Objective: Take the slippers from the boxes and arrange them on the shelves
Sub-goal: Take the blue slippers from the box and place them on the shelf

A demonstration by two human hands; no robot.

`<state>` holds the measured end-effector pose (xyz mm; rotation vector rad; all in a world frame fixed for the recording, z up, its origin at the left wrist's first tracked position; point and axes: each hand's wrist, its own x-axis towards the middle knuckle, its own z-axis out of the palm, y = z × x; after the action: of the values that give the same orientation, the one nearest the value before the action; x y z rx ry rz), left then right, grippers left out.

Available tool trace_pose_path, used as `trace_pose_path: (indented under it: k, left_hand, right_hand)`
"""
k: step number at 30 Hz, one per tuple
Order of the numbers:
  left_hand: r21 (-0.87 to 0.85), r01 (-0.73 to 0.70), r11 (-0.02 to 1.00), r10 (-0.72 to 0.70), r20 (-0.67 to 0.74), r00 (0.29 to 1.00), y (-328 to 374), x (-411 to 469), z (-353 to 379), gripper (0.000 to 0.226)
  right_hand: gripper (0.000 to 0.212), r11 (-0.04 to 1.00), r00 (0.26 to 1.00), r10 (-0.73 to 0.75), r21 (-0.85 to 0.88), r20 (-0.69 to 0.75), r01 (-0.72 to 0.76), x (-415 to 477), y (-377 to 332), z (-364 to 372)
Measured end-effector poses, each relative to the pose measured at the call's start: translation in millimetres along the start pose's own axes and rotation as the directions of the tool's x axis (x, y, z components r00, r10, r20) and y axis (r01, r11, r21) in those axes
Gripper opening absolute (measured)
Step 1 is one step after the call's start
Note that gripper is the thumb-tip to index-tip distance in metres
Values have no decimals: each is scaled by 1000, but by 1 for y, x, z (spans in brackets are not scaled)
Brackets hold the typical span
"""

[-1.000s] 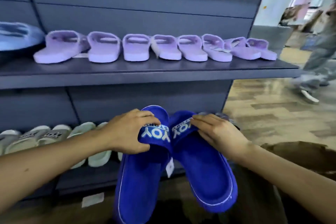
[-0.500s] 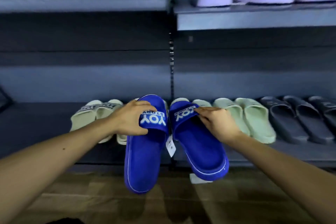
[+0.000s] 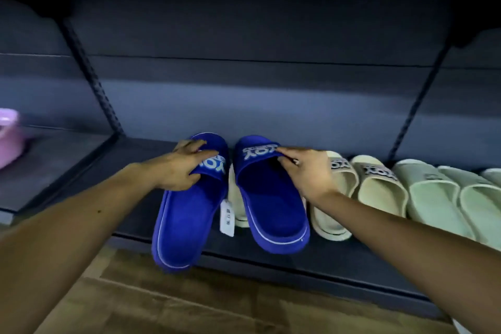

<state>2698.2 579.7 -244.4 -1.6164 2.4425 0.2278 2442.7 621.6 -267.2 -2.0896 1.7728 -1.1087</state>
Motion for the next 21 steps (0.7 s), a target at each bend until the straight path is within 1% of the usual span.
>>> trace_pose_path:
  k: [2, 4, 6, 8, 10, 12, 13, 15, 17, 19, 21]
  left_hand:
    - [53, 46, 998, -43, -62, 997, -24, 7, 18, 62]
    - [44, 143, 989, -134, -165, 977, -40, 14, 33, 62]
    - [-32, 269, 963, -269, -238, 933, -50, 20, 46, 63]
    - [-142, 368, 919, -394, -275, 877, -60, 28, 54, 61]
    - [-207, 438, 875, -483, -313, 818, -71, 40, 63, 62]
    - [-294, 485, 824, -562, -317, 764, -79, 50, 73, 61]
    - [-369, 487, 792, -596, -293, 747, -81, 54, 78, 58]
    - [-515, 447, 731, -632, -264, 728, -83, 60, 91, 53]
    - [-612, 391, 688, -657, -295, 693, -86, 60, 104, 50]
    - [-714, 318, 624, -698, -325, 639, -89, 55, 115, 47]
    - [-767, 223, 602, -700, -372, 610, -86, 52, 122, 43]
  right_hand:
    - [24, 999, 1000, -11, 32, 3, 11, 6, -11, 31]
    - [24, 998, 1000, -3, 66, 19, 2, 13, -21, 52]
    - [23, 997, 1000, 13, 72, 21, -15, 23, -29, 68]
    - [23, 999, 1000, 20, 50, 18, -21, 34, -34, 83]
    - [22, 999, 1000, 24, 42, 14, -25, 42, -36, 98]
    - [21, 998, 999, 48, 48, 11, -48, 47, -34, 113]
    - [21, 996, 997, 74, 46, 14, -74, 48, -32, 121]
    - [21, 993, 993, 113, 38, 26, -114, 48, -29, 134]
    - [21, 994, 993, 104, 31, 50, -105, 49, -30, 143]
    - [22, 993, 991, 110, 34, 71, -113, 54, -33, 147]
    - [22, 990, 990, 128, 50, 55, -131, 63, -33, 150]
